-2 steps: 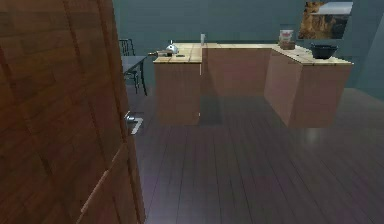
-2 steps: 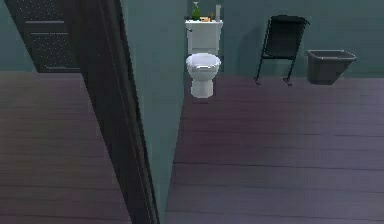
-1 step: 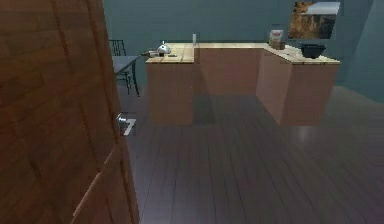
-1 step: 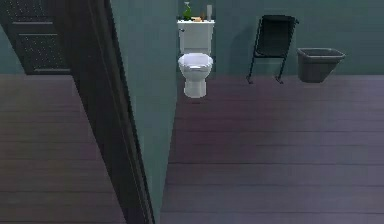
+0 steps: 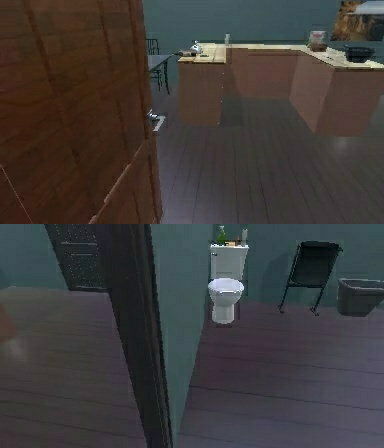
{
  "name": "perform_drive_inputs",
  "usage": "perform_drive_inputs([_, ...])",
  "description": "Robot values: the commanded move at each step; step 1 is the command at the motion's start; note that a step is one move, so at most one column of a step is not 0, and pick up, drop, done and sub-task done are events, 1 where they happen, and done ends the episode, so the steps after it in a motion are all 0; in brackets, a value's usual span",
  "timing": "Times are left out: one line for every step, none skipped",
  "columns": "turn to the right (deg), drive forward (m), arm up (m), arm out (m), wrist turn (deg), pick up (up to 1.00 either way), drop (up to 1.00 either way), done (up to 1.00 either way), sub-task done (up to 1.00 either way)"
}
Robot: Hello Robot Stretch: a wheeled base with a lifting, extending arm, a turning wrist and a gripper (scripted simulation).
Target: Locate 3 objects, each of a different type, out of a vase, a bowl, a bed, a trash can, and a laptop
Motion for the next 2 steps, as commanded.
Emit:
perform_drive_inputs([0.0, 0.75, 0.00, 0.00, 0.0, 0.00, 0.00, 0.00, 0.00])
perform_drive_inputs([27.0, 0.00, 0.00, 0.00, 0.0, 0.00, 0.00, 0.00, 0.00])
